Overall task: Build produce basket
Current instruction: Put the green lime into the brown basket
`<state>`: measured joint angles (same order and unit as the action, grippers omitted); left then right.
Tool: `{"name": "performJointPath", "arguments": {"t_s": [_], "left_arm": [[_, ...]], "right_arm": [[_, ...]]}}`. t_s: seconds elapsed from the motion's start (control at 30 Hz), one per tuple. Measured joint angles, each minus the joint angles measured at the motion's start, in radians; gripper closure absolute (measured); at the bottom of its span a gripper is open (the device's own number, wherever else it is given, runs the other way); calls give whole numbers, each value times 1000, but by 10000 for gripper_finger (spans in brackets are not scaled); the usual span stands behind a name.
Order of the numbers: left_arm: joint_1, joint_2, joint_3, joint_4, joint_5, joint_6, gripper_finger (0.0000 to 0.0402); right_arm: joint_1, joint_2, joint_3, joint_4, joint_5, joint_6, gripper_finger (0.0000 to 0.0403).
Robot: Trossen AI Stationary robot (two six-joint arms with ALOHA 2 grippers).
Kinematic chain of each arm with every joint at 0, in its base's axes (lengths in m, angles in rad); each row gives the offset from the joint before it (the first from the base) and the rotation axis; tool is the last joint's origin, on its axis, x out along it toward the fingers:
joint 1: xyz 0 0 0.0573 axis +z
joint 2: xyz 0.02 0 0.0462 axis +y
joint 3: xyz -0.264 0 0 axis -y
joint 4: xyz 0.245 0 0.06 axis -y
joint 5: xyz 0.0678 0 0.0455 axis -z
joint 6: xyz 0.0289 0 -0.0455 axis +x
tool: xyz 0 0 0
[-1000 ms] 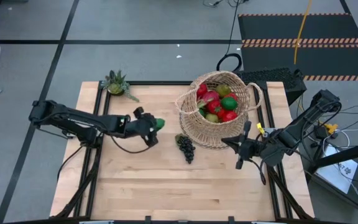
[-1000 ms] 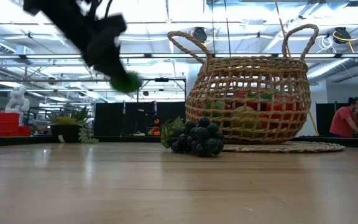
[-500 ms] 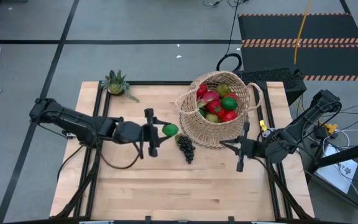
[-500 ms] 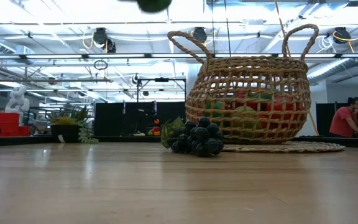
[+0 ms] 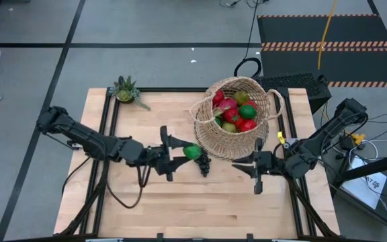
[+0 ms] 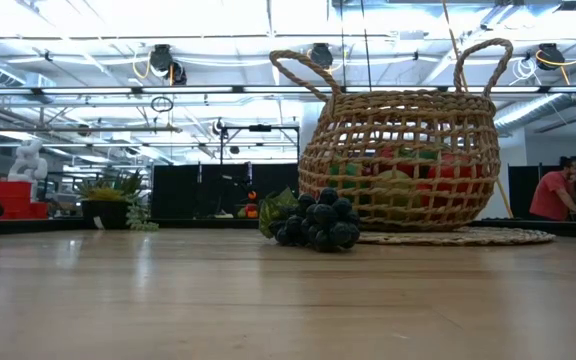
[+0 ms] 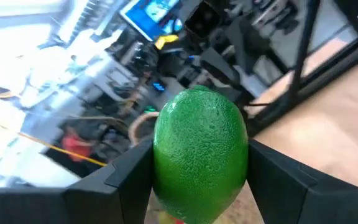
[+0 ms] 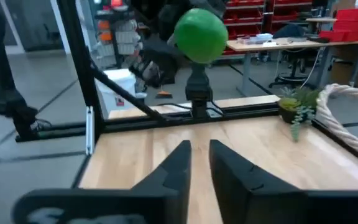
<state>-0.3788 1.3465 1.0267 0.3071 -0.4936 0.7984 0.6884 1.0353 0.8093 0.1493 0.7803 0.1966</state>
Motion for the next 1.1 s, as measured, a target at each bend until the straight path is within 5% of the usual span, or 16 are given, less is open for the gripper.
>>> {"name": "performJointPath", "arguments": {"t_s": [0.17,0.33,0.67,1.1], "left_arm": [[8,116,0,224,-137,193,172],[40,229,0,424,-159,296,172],[88,382,48,508,-195,436,172],[62,494,171,502,-201,528,172]], "right_arm": [[-22,62,0,173,41,-49,293],[-71,89,0,231,164,-61,209],[-137,94,-2,161,132,-100,68],[-193,151,-9,191,91,-135,47]]}}
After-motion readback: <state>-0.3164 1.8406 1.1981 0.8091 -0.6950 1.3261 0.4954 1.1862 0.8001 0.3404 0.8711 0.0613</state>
